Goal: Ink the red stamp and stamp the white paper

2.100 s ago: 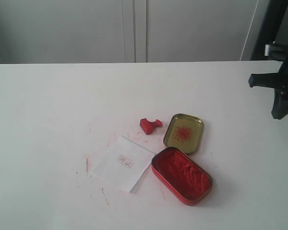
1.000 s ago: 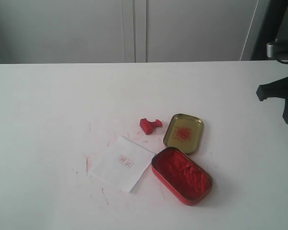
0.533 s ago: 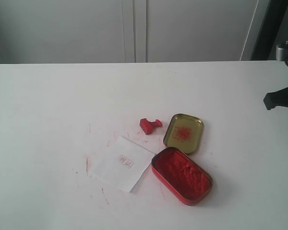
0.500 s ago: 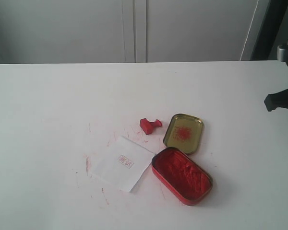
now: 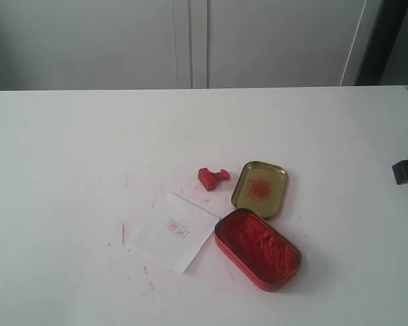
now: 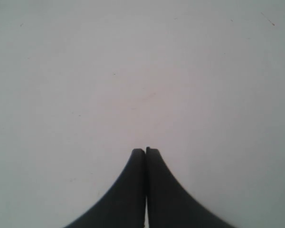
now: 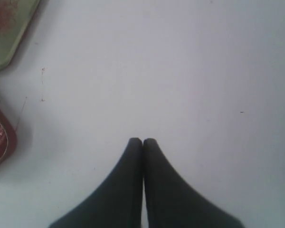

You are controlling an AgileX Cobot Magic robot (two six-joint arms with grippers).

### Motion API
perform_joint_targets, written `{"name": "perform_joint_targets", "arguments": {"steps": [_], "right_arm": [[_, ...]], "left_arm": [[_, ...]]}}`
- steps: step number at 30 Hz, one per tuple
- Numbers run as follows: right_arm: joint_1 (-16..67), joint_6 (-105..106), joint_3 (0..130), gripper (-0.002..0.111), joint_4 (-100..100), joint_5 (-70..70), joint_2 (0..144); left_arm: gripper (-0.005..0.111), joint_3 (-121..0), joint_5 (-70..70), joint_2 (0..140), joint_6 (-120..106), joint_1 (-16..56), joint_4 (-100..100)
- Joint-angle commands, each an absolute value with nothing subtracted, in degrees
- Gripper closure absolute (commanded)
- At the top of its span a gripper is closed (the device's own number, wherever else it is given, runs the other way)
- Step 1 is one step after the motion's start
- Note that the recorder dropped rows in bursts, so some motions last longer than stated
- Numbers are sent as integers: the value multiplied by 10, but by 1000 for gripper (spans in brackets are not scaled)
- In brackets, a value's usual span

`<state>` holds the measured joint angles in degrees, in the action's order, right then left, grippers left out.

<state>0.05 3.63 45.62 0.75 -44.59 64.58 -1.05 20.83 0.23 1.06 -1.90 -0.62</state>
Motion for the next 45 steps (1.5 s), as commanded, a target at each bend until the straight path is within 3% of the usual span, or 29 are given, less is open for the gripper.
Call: {"name": "perform_joint_targets", "arguments": {"steps": [1,18,45], "right_arm": [[0,38,421,108,9,-403,589],[0,38,302,108,3,-282,371],[0,38,286,108,0,-252,358]], "left_arm": [[107,-6,208,0,12,-14,-4],[107,-6,208,0,12,-14,-4],[107,-6,208,0,12,-14,-4]]}}
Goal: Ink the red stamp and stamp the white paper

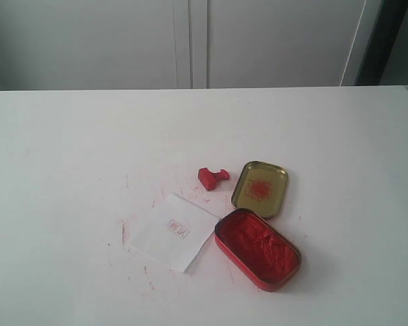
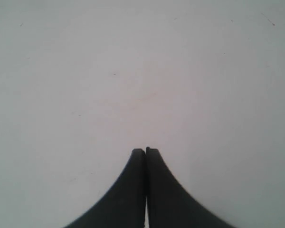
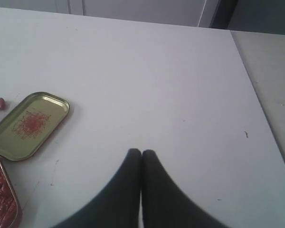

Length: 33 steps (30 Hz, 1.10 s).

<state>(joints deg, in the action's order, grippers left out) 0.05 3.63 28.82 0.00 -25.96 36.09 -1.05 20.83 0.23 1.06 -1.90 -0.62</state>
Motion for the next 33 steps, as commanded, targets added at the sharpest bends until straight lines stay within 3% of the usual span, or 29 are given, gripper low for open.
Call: {"name": "perform_joint_targets", "arguments": {"steps": [1,33], "right_arm": [[0,38,286,108,0,-252,358],[0,38,286,108,0,-252,187]], "left_arm": [[107,-6,208,0,12,-14,-4],[107,-6,208,0,12,-14,-4]]}}
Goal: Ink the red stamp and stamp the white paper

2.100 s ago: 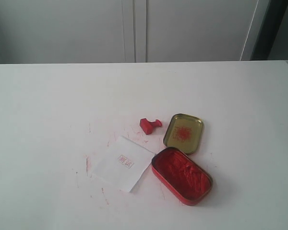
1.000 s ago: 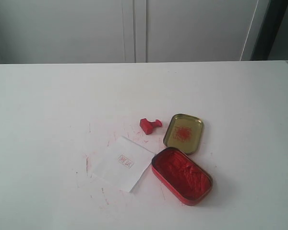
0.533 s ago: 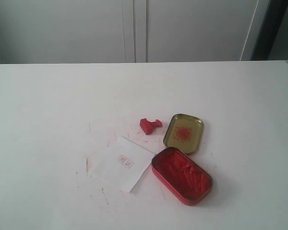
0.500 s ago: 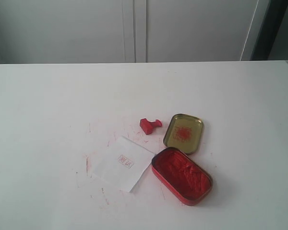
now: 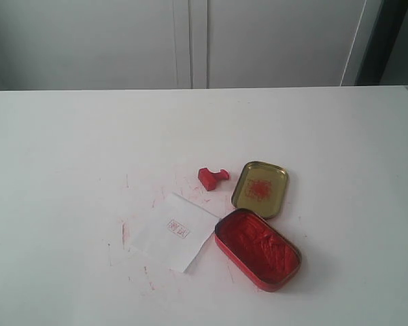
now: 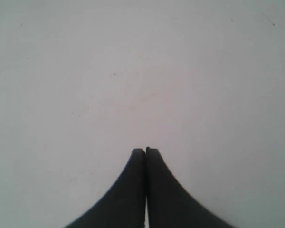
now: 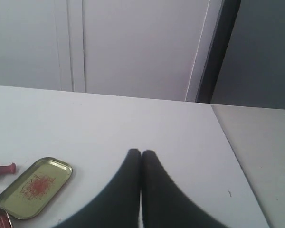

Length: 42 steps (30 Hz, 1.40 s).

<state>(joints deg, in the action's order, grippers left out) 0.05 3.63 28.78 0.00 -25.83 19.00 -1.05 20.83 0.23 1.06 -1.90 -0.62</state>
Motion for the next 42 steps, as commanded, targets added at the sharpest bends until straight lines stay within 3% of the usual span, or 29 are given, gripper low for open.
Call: {"name": "perform_joint_targets", "arguments": {"steps": [1,42], "right_arm": [[0,38,286,108,0,-252,187],[0,38,251,108,0,-252,85]], "left_arm": [[107,-6,208,0,12,-14,-4],[107,-6,208,0,12,-14,-4]]}}
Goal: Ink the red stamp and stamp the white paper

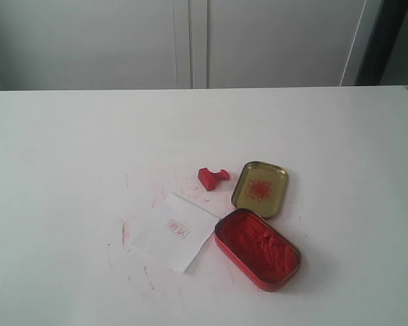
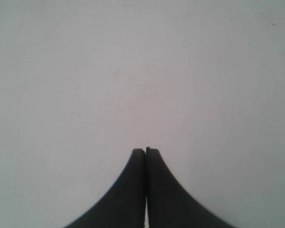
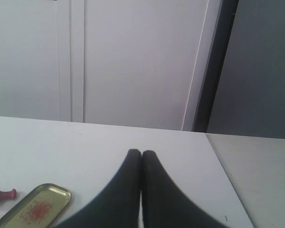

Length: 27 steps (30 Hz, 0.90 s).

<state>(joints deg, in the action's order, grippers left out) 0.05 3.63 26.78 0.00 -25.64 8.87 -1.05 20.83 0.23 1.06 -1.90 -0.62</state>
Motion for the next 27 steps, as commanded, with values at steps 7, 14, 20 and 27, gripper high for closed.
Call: {"name": "perform_joint_targets", "arguments": {"steps": [7,14,20,27], "right_arm": [[0,38,209,108,0,-252,55],[0,38,176,108,0,-256,26],[0,38,165,108,0,-262,0],[0,38,165,108,0,-260,0]], "left_arm": [[107,-6,208,0,12,-14,-4],[107,-6,208,0,12,-14,-4],[107,-6,208,0,12,-14,-4],[107,-6,208,0,12,-14,-4]]}}
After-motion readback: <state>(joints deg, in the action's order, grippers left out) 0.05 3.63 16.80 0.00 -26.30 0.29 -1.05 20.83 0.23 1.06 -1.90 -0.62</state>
